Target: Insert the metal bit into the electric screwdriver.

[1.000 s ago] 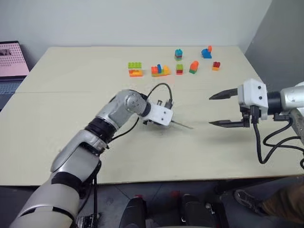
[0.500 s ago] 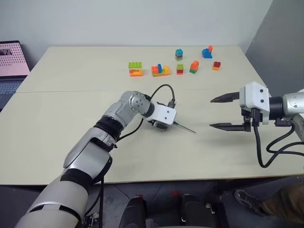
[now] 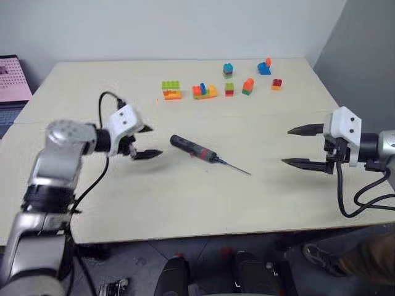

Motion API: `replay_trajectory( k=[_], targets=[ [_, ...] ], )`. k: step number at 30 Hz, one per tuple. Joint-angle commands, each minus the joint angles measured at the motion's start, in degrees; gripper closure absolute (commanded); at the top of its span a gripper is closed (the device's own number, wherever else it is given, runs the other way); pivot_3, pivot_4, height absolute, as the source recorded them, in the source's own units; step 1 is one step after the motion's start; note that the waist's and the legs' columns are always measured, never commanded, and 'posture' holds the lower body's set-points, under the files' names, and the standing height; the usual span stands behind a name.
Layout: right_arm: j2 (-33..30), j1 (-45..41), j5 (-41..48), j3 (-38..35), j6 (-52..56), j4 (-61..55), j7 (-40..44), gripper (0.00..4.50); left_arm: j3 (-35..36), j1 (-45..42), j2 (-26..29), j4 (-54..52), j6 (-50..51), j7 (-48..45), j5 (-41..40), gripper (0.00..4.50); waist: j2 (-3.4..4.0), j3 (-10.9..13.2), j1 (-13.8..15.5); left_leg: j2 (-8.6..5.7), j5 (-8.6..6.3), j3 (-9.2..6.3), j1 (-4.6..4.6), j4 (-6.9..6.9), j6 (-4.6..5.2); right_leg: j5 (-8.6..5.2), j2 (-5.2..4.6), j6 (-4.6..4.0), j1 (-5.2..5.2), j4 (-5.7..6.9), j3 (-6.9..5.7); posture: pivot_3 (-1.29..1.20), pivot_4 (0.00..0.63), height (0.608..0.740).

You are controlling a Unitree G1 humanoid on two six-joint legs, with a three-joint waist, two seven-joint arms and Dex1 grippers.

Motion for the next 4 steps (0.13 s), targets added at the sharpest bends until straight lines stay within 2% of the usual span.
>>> replay_trajectory(
  k=[1, 4],
  targets=[
    [0.08, 1.34, 1.74, -2.57, -0.19, -0.84, -0.85, 0.63, 6.94, 6.21, 2.64, -11.41, 7.14, 1.25, -6.41, 0.39, -0.06, 0.0, 0.25, 0.0, 0.0, -0.02, -0.01, 0.03, 0.0, 0.01, 0.0, 0.0, 0.01, -0.02, -0.01, 0.0, 0.15, 0.74],
    [0.53, 2.22, 1.75, -2.13, -0.92, -0.35, -0.7, 0.63, 7.3, 9.76, 2.0, -13.78, 8.66, 3.4, -7.64, 0.39, -0.06, 0.0, 0.48, -0.03, 0.0, 0.03, 0.09, 0.16, 0.0, -0.02, -0.06, -0.07, 0.17, -0.03, 0.04, 0.0, 0.15, 0.74]
  ],
)
